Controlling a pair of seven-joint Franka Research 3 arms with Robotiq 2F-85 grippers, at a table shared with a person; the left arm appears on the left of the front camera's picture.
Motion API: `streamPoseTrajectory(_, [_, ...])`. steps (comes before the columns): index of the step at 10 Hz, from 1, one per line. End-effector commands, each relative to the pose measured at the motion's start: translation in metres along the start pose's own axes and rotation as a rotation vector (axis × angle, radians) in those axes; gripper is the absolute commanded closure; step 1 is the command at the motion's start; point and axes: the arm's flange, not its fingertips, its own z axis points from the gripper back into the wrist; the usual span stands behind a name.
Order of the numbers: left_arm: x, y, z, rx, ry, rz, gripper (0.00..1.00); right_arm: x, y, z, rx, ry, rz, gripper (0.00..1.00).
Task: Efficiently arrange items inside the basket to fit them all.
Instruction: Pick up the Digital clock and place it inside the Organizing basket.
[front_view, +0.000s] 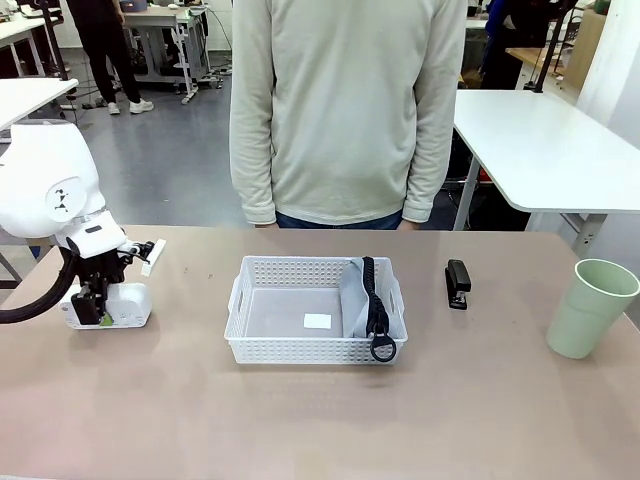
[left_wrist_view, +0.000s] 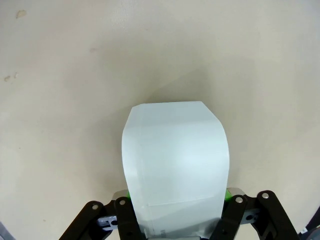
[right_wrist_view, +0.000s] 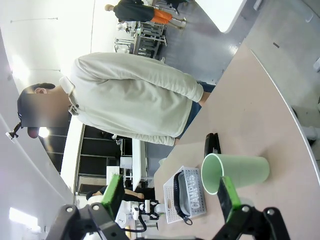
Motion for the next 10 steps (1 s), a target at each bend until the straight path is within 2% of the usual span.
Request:
streamPoseTrajectory(1, [-0.002,0.001,-0.005,0.001,0.031,0.017,1.00,0.002,0.000,-0.002,0.028,-0.010,0.026,0.00])
streamPoseTrajectory(2, [-0.002,0.001,-0.005,0.001,0.033,0.017,0.97,0.002,0.000,-0.002,0.028,-0.010,0.026,0.00])
streamPoseTrajectory(4, [-0.003,0.001,-0.004,0.006,0.034,0.030,1.00,0.002,0.000,-0.002,0.028,-0.010,0.026,0.00])
streamPoseTrajectory(6, [-0.015,-0.003,0.012,0.026,0.019,0.096,1.00,0.002,0.000,-0.002,0.028,-0.010,0.026,0.00])
streamPoseTrajectory(8, [-0.041,-0.022,0.082,-0.002,-0.091,0.193,1.00,0.002,0.000,-0.002,0.028,-0.010,0.026,0.00])
streamPoseTrajectory(10, [-0.056,-0.050,0.181,0.090,-0.161,0.315,1.00,0.002,0.000,-0.002,0.028,-0.010,0.026,0.00])
